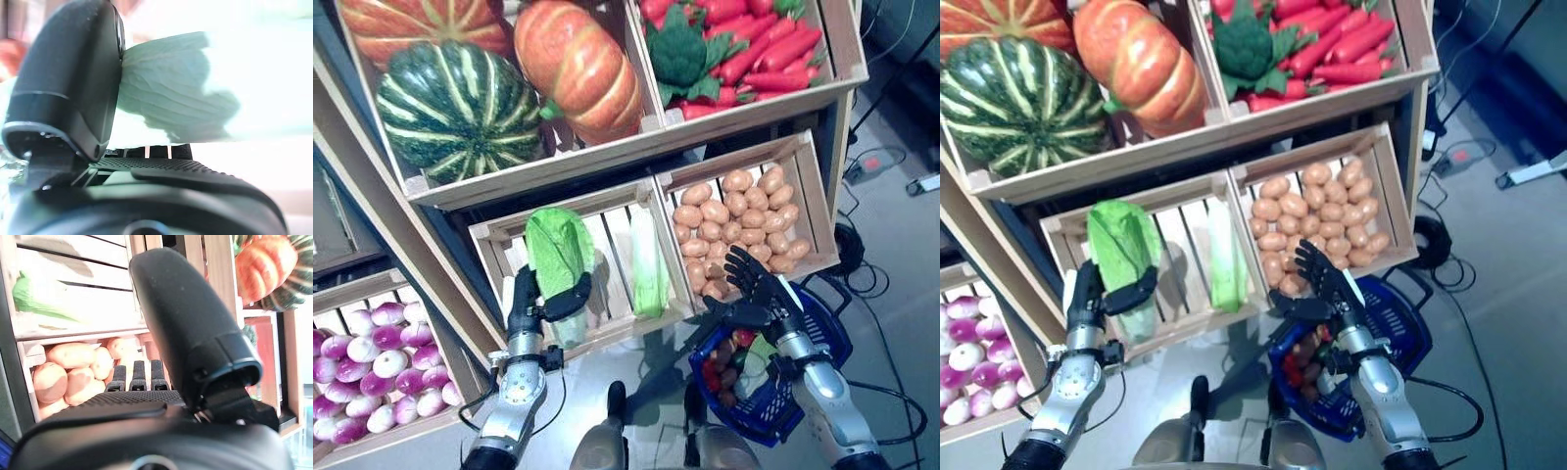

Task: Put vegetables into the basket

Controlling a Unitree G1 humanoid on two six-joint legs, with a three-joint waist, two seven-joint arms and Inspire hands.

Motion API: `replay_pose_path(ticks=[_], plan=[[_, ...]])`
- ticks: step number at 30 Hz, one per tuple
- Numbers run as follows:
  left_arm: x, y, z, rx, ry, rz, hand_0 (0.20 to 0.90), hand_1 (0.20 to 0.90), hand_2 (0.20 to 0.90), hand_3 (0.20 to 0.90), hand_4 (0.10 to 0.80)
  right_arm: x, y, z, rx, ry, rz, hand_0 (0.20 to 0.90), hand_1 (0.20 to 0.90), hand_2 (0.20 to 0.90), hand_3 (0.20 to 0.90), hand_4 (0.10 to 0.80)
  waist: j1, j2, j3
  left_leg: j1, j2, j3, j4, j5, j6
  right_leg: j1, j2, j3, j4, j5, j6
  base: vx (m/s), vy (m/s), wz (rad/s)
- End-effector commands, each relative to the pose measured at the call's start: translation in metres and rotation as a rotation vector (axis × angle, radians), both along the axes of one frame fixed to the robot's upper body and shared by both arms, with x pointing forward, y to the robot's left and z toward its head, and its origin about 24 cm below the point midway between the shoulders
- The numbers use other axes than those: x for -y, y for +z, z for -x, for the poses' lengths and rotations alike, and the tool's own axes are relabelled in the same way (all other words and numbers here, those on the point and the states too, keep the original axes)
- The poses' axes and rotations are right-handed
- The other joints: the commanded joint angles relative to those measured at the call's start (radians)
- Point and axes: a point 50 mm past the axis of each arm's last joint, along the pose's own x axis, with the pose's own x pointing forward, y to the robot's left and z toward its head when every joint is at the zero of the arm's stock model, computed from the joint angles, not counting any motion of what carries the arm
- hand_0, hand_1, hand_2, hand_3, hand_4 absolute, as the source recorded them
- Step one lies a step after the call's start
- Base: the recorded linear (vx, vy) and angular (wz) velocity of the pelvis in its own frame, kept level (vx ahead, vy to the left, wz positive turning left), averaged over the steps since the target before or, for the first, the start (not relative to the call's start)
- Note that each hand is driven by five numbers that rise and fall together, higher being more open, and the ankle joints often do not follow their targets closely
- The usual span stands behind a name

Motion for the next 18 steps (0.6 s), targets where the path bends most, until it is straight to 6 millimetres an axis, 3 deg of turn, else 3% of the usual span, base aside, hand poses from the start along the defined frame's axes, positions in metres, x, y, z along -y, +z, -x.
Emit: replay_pose_path(ticks=[1,7,18], plan=[[0.016,0.051,-0.009,0.271,-0.194,0.201,0.300,0.300,0.300,0.300,0.400,-0.017,0.020,0.002,0.102,0.109,-0.086,0.900,0.900,0.900,0.900,0.800,0.000,-0.041,-0.148,0.008,-0.015,-0.020,0.001,-0.058,-0.013,0.045,-0.062,-0.029,0.025,-0.013,0.042,0.055,-0.019,-0.01],[0.038,0.063,-0.012,0.299,-0.378,0.442,0.300,0.300,0.300,0.300,0.400,-0.033,0.017,0.000,0.047,0.245,-0.117,0.900,0.900,0.900,0.900,0.800,-0.001,-0.044,-0.174,0.033,-0.010,-0.008,0.001,-0.069,-0.011,0.067,-0.069,-0.025,0.010,-0.010,0.043,0.048,-0.005,-0.01],[0.063,0.080,-0.015,0.347,-0.578,0.524,0.300,0.300,0.300,0.300,0.400,-0.055,0.020,-0.002,-0.048,0.424,-0.318,0.900,0.900,0.900,0.900,0.800,-0.004,-0.047,-0.215,0.068,-0.008,-0.002,0.001,-0.087,-0.005,0.094,-0.078,-0.009,0.011,-0.020,0.047,0.039,0.004,-0.01]])
